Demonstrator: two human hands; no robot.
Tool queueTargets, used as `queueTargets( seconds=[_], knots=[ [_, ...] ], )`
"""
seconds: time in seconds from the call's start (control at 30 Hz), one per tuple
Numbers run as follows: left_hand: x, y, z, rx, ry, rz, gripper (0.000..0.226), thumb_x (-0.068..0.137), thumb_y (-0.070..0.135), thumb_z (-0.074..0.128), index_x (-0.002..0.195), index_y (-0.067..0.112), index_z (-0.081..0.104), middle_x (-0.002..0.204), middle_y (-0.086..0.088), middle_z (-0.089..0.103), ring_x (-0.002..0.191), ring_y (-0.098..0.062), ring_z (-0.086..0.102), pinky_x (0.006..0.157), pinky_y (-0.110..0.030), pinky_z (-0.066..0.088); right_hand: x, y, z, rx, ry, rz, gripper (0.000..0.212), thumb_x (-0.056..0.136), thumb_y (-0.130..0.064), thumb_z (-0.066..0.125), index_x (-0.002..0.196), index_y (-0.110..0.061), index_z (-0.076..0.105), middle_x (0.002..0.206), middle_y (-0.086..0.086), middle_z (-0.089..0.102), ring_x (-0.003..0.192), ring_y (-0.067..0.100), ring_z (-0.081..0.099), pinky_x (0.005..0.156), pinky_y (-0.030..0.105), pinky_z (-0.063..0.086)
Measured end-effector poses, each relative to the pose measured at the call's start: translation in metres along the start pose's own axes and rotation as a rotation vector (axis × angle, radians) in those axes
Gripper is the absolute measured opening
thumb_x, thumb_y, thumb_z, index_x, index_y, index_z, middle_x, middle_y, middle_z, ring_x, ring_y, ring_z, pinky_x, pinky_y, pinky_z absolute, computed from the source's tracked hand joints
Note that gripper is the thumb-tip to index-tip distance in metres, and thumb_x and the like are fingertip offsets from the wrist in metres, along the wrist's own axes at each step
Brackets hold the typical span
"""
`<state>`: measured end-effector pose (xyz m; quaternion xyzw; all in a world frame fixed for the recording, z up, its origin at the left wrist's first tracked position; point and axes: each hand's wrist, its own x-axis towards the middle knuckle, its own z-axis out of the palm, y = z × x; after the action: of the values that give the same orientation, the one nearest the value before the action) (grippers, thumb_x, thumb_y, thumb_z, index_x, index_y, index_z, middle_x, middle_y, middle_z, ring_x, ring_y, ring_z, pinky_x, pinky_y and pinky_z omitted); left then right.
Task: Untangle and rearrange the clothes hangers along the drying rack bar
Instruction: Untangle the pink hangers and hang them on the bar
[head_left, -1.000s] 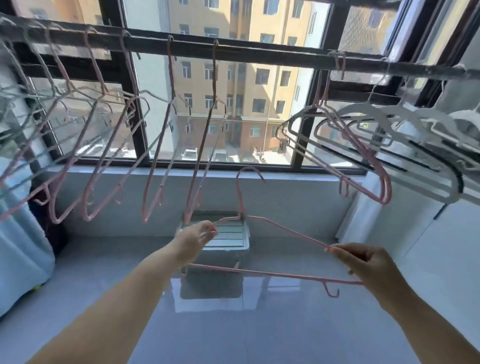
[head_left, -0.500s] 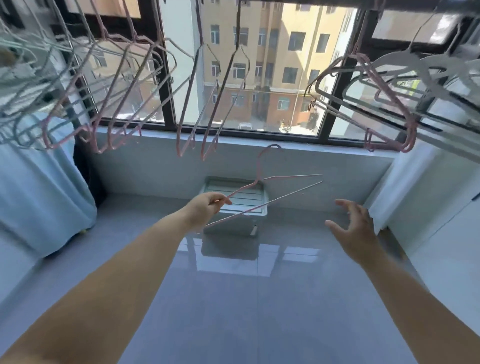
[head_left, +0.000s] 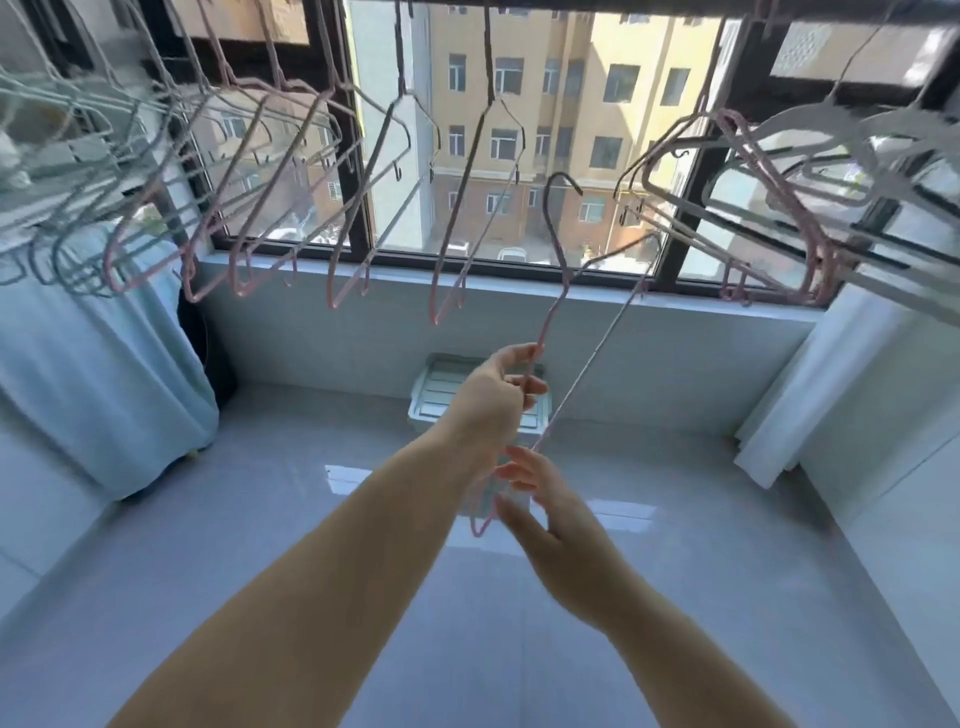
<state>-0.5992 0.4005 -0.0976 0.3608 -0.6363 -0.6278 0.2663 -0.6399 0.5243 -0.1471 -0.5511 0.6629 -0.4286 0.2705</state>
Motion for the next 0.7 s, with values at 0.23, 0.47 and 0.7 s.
queueTargets(
  seconds=[0.23,0.47,0.7],
  knots=[
    [-0.003,0.047,0.023,-0.263,-0.001,0.039,0.052,0.087,-0.013,0.026,0.118,0.021,0.052,0.082,-0.002,0.057,0.074,-0.009,0.049,0.075,-0.022,0.040,0.004,-0.019,0.000,-0.005,0.181,-0.043,0.047,0.087,-0.031,0.031,0.133,-0.037,0.028,0.088,-0.015,0.057,0.087,0.002,0.055,0.078,0.021,0.045],
    [0.006,0.075,0.021,-0.237,-0.038,0.074,0.057,0.087,-0.013,0.028,0.135,0.016,0.036,0.092,0.001,0.057,0.084,-0.009,0.056,0.082,-0.027,0.038,0.021,-0.034,-0.014,0.063,0.438,-0.082,0.027,0.096,-0.030,0.031,0.111,-0.023,0.053,0.057,-0.022,0.053,0.055,0.001,0.048,0.058,0.012,0.035],
    [0.005,0.102,0.009,-0.087,-0.153,0.357,0.028,0.091,0.004,0.046,0.094,0.031,0.051,0.109,0.002,0.057,0.098,-0.016,0.058,0.058,-0.017,0.050,0.040,-0.069,-0.044,-0.015,0.612,-0.162,0.026,0.088,-0.036,0.028,0.099,-0.034,0.052,0.050,-0.018,0.052,0.042,0.007,0.044,0.043,0.013,0.030]
  ],
)
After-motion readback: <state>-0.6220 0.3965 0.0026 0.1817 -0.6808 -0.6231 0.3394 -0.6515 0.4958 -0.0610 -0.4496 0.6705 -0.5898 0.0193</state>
